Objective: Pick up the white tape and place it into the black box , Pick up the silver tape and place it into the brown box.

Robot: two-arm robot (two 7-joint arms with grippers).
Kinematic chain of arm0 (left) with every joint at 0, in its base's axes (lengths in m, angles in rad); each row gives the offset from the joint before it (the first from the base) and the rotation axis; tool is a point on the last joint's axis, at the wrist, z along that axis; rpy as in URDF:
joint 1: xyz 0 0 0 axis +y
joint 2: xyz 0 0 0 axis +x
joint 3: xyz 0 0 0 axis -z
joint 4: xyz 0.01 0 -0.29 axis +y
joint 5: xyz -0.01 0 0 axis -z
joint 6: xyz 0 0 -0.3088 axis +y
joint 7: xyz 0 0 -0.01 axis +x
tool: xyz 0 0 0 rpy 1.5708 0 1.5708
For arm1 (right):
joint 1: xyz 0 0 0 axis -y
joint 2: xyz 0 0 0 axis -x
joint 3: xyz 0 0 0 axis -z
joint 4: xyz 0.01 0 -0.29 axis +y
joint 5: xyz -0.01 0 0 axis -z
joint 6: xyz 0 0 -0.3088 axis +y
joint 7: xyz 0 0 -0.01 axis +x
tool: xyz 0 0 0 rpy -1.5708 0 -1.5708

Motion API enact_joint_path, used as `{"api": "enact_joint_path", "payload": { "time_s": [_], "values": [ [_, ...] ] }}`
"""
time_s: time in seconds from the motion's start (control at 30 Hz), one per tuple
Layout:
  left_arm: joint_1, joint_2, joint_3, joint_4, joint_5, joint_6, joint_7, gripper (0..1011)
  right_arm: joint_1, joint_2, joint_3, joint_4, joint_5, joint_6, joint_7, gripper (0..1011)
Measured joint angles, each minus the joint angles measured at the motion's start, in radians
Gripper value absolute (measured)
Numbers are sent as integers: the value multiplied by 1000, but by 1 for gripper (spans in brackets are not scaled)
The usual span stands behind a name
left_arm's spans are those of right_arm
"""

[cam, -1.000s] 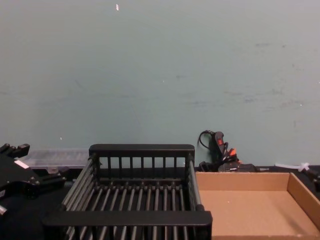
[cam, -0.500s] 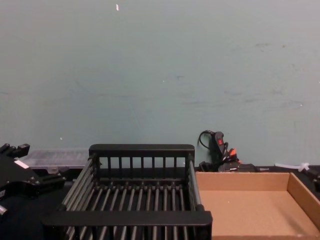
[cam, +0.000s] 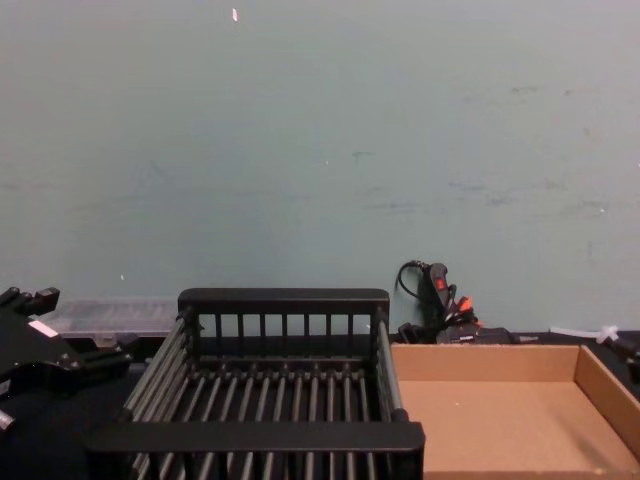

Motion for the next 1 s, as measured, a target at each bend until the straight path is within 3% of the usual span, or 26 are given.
{"api": "enact_joint_path", "payload": {
  "time_s": [1.0],
  "values": [
    [0,0,0,0,0,0,0,1001,0,0,0,0,0,0,0,1002]
  ]
}}
